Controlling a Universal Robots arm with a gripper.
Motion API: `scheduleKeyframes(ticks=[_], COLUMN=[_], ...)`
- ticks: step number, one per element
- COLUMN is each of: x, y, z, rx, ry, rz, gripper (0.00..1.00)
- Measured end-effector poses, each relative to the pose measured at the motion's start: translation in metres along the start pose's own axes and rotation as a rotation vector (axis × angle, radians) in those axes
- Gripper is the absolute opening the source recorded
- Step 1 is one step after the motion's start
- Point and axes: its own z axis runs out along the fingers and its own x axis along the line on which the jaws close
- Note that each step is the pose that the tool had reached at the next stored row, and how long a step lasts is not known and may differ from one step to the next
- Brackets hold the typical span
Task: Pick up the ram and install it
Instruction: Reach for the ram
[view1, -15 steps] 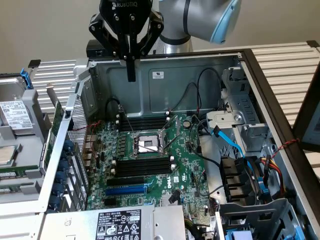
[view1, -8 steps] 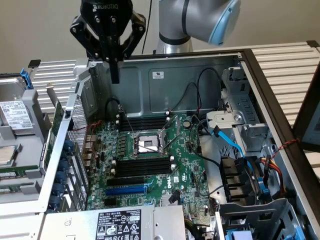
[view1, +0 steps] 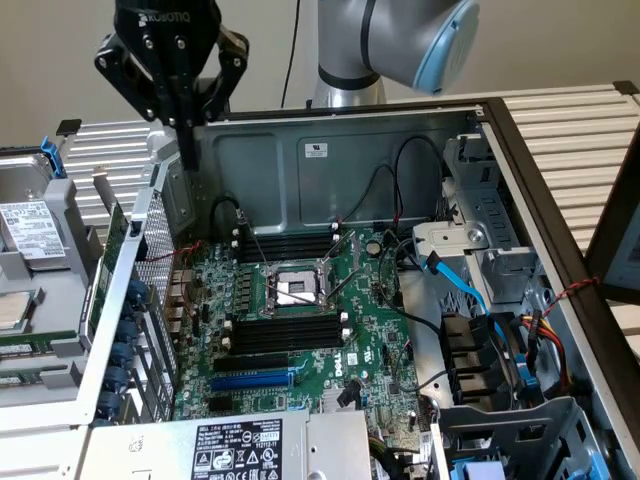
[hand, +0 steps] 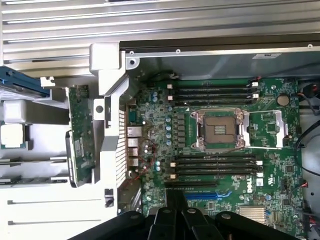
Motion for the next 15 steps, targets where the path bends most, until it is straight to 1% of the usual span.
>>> scheduleKeyframes(ticks=[3,4,15], x=[0.014,0.018,0.068], y=[-0.001,-0.0013,-0.005], z=[0.0004,0.0006,0.0029], rx=[0.0006,0.0005,0.0006], ry=[0.0072,0.0085,0.009], rz=[0.001,0.0,0.0], gripper=[0.1,0.1,0.1])
